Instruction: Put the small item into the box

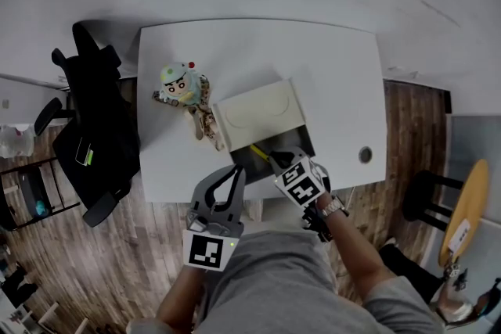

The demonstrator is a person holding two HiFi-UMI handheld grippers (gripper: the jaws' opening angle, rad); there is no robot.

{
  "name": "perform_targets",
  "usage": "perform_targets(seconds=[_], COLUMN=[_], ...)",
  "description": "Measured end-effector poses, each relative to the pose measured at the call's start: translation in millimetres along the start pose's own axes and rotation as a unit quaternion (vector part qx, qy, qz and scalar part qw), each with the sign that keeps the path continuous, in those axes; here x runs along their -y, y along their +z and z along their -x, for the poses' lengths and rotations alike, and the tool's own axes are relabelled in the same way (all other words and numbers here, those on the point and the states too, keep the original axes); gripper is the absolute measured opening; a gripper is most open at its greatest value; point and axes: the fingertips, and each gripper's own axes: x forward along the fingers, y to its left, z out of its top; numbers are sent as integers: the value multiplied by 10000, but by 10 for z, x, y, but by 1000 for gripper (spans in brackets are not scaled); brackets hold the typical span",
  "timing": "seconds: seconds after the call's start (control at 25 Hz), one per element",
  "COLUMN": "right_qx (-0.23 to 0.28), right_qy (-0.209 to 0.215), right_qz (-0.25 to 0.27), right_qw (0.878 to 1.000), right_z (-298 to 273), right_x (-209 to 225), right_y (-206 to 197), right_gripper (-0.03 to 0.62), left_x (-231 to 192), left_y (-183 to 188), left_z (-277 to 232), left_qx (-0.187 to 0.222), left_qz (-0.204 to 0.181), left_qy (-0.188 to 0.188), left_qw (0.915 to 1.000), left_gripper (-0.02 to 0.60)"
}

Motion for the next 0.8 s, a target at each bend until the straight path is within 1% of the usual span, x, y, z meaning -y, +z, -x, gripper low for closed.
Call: perform_targets(seconds=[0.08,0.2,0.4,0.6,0.8], right_qx=[107,304,773,1384,1997], right_qy=[-84,-187,-307,-395,-520], right_qz=[-76,-243,-657,-1121,-1371], right_qw=[9999,9991,9944,9832,9688], right_z=[67,182,403,711,1070], right_x=[11,12,6,11,17], right_y=[19,60,178,367,575], right_gripper=[37,35,35,35,35], left_x=[23,46,69,62,2], left_y=[32,84,153,248,407], left_z=[-4,-9,-19,-12,-10], left_qx=[32,100,206,273,446], left_qz=[-149,-145,149,214,215], left_qy=[-105,-167,-143,-161,-146], left_qw=[9998,9997,9996,9993,9987], left_gripper=[37,37,37,37,37])
